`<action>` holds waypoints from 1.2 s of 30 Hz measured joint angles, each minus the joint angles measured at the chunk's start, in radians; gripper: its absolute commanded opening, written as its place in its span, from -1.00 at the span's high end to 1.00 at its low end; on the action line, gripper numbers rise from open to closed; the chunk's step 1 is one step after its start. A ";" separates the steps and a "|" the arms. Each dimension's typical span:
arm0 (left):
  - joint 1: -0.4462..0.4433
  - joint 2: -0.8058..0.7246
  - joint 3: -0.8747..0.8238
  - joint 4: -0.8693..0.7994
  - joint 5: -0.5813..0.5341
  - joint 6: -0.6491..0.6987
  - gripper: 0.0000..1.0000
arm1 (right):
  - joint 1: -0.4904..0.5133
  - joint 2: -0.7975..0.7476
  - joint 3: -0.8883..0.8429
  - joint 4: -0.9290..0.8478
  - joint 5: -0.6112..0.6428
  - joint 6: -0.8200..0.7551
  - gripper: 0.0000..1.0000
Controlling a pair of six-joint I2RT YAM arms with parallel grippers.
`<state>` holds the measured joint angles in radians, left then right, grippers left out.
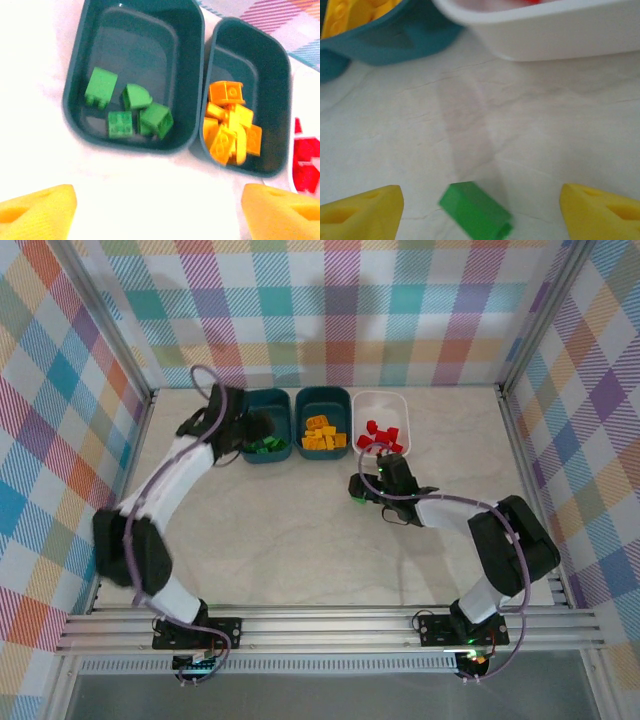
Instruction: Sort the legos into containers by color
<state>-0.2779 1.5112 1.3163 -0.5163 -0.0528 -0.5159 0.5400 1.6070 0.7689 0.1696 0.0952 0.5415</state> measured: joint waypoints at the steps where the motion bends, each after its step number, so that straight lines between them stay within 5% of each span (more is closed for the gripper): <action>1: -0.002 -0.069 -0.079 0.022 0.000 -0.019 -0.77 | 0.009 0.010 0.013 -0.009 -0.003 -0.012 -0.68; 6: -0.001 -0.299 -0.426 0.061 0.004 -0.092 -0.82 | 0.031 0.087 0.069 -0.060 -0.001 -0.034 -0.69; 11: -0.001 -0.417 -0.606 0.047 0.012 -0.122 -0.83 | 0.052 0.150 0.109 -0.102 0.043 -0.029 -0.49; 26: -0.001 -0.513 -0.677 0.058 0.056 -0.128 -0.84 | 0.170 0.165 0.121 -0.108 0.092 -0.027 -0.40; 32: -0.001 -0.514 -0.692 0.060 0.063 -0.128 -0.84 | 0.180 0.179 0.146 -0.159 0.157 -0.026 -0.09; 36: -0.001 -0.514 -0.692 0.060 0.063 -0.127 -0.84 | 0.182 0.195 0.179 -0.212 0.205 -0.019 0.28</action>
<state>-0.2790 0.9974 0.6243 -0.4561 0.0105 -0.6434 0.7216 1.8023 0.9474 -0.0422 0.3004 0.5220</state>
